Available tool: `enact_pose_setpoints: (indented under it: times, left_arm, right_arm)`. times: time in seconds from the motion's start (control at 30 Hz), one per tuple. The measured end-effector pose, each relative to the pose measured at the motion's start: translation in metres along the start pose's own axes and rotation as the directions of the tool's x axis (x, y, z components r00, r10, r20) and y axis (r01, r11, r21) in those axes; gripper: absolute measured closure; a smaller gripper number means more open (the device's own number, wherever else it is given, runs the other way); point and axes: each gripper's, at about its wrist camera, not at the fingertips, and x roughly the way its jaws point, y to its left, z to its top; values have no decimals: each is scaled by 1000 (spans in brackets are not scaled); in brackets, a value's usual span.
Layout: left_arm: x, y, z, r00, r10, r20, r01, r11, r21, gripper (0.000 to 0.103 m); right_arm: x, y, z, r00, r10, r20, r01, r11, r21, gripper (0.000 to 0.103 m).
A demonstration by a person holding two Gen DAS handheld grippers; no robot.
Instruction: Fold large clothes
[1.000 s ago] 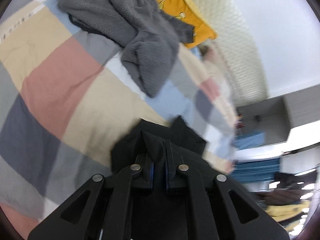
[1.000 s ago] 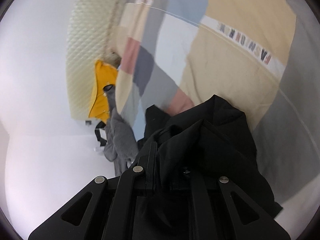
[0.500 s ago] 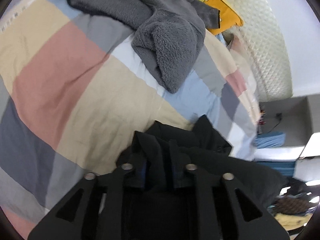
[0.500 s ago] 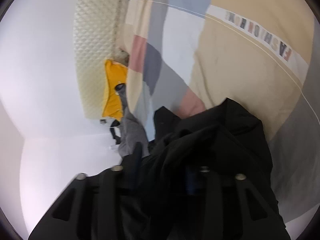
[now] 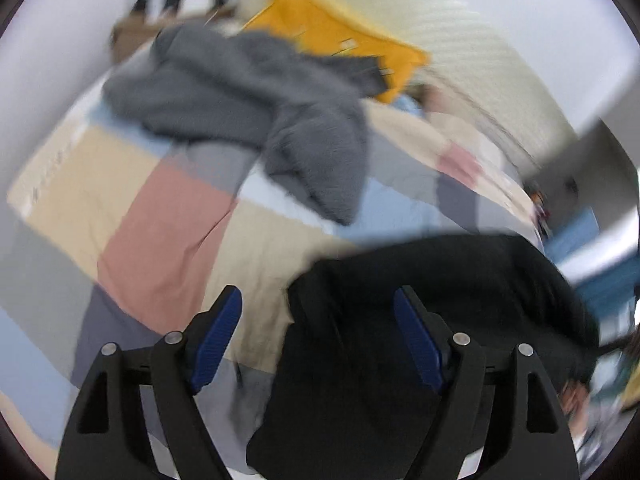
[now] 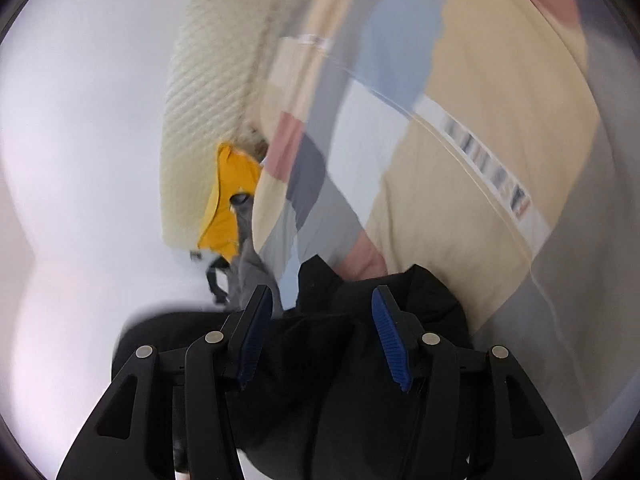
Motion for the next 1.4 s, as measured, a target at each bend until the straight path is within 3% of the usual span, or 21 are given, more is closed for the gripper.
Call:
enact_pose_setpoints:
  times: [0.1,0.2,0.3,0.37,0.43,0.53,0.6,0.77,0.9,1.13,1.4]
  left_arm:
    - [-18,-32,-26,998,-39,40,34,993,114,25]
    - [-23,-66,-48,994,-80,74,63,977,205,25]
    - [-13,-97,-62,988,-135,79,109,958,266,25]
    - [1,-117,-66,988,-127,93,91,944,318,25]
    - [23,-133,-67,990,-93,102,52,936,347,25]
    - [64,-151,-59,993,-29,115,-16,928,372,25]
    - [91,-158,-55,992,40,116,-82,920,384,25]
    - [138,-159,-46,980,140,142,-185,907,378,25]
    - [158,-162,-49,973,168,156,-218,889,403,24]
    - [180,-161,-48,963,207,170,-259,881,396,22]
    - [175,-134,-42,959,226,172,-274,895,352,13]
  right_arm:
    - [-3,31,-14,998,-58,7,59,986,-154,52]
    - [-1,78,-47,992,-118,41,125,927,-355,52]
    - [9,121,-92,979,-167,115,203,811,-549,51]
    - [28,143,-125,970,-192,150,243,714,-656,47]
    - [54,157,-155,964,-204,173,263,614,-744,35]
    - [101,161,-181,947,-254,195,300,492,-817,35]
    - [135,156,-186,932,-293,212,328,437,-837,35]
    - [191,137,-178,904,-349,246,385,417,-823,28]
    - [217,128,-176,888,-366,278,419,397,-816,23]
    - [235,124,-171,864,-377,334,467,348,-813,21]
    - [217,110,-163,874,-353,335,462,385,-799,18]
